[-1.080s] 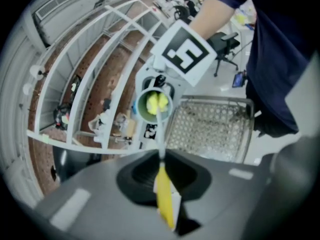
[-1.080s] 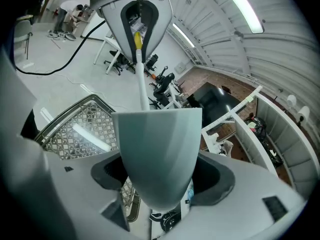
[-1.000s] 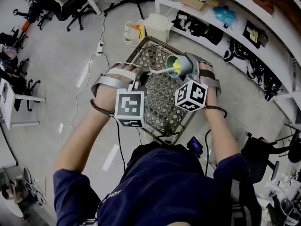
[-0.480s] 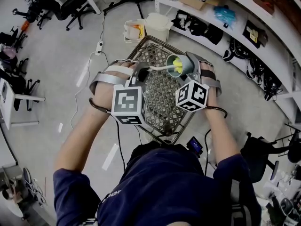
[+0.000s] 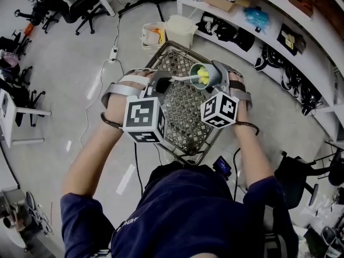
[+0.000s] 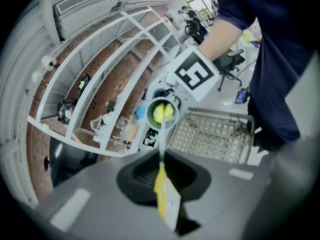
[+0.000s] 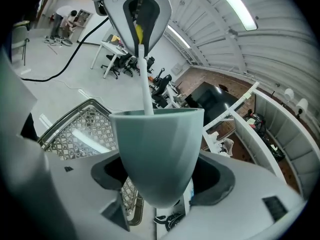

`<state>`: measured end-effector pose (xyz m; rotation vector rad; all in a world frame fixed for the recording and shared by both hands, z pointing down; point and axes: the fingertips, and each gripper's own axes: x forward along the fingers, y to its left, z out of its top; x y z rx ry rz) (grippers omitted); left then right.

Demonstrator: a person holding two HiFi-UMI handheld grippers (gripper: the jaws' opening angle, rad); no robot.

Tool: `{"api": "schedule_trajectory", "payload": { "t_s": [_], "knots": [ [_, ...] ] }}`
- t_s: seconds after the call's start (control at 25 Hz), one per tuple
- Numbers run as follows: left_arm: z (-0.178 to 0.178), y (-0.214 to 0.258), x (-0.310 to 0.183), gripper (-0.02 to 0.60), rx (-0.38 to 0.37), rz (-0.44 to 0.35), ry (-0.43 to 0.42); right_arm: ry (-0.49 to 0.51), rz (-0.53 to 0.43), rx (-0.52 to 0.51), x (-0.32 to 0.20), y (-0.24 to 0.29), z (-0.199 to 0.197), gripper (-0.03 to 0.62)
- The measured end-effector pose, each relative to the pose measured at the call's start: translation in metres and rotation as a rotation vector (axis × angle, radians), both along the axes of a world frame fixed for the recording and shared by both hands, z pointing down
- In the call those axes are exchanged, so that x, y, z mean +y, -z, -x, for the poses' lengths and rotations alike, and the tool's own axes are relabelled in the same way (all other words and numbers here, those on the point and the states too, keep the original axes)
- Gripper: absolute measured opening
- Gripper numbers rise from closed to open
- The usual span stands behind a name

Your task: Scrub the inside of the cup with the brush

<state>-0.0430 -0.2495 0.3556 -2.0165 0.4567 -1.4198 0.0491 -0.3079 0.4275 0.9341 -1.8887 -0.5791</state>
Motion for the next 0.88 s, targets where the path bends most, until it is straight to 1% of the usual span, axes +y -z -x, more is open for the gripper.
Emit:
{"api": "schedule_trajectory", "payload": {
  "t_s": [0.12, 0.44, 0.76, 0.88],
  "knots": [
    [0.001, 0.000, 0.004, 0.028, 0.010, 0.013, -0.005, -0.004, 0.000, -0.014, 0.001, 0.002, -0.001, 0.360],
    [0.002, 0.009, 0.013, 0.028, 0.041, -0.001, -0.004, -0.044, 0.020, -0.063, -0.001, 0.001, -0.012, 0.359],
    [0.007, 0.025, 0.021, 0.028, 0.090, -0.021, 0.015, -0.082, 0.025, -0.164, -0.003, 0.013, -0.019, 0.360],
    [0.011, 0.029, 0.024, 0.028, 0.099, -0.025, 0.021, -0.089, 0.025, -0.175, -0.002, 0.014, -0.019, 0.360]
  ]
}}
